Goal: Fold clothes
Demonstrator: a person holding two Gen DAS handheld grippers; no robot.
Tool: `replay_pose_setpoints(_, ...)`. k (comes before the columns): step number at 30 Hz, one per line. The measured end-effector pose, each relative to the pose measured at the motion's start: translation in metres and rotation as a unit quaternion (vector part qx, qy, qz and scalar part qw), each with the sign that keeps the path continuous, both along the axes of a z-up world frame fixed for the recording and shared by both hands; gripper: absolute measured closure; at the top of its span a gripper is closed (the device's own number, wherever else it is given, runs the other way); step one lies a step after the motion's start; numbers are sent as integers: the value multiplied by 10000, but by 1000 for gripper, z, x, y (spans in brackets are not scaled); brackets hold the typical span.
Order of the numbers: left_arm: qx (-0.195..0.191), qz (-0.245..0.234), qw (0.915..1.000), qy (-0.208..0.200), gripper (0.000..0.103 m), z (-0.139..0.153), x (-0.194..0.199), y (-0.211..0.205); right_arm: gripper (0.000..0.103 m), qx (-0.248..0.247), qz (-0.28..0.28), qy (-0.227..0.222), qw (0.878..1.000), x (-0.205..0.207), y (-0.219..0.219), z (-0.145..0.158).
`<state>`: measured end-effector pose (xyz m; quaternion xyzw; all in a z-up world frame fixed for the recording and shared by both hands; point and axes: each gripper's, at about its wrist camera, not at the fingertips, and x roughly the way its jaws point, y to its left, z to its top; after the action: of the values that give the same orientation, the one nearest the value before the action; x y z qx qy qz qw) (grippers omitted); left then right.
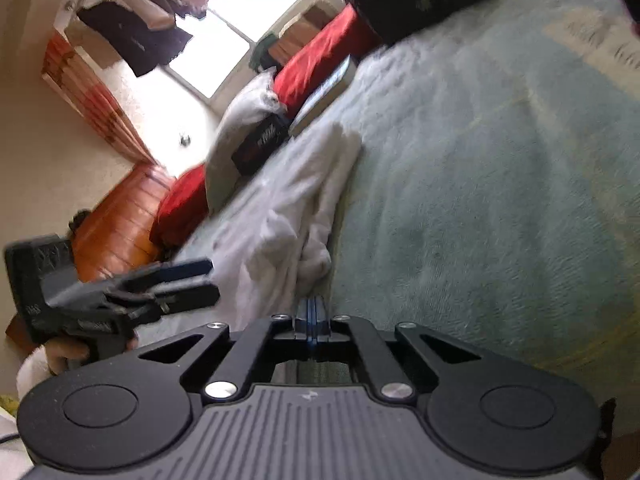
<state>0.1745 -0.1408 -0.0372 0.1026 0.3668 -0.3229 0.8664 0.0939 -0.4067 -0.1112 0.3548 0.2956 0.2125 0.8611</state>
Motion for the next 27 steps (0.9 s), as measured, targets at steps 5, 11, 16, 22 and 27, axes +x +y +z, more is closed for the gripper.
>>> replay_pose_setpoints(5,13,17,10000,9,4,0,-1,0,86,110,-102,-102,9998,23,-4,-1)
replay_pose_setpoints(11,76,10,10000,1,4,-1,-1,-2,88,384,-11,119,9992,53,6,-16)
replay_pose_setpoints(16,38,2,10000,9,4,-1,-1,-1,94,331,112,312,9989,34,5,-14)
replay_pose_setpoints(22,21,-57,10000,-11,4,1,-3,-2,86,259,-49,234,9994,28,-7,-3)
replay_pose_setpoints(27,51,-47,10000,-37,4,3,-4,-2,78,356,-60,305,9989,46,-4,-9)
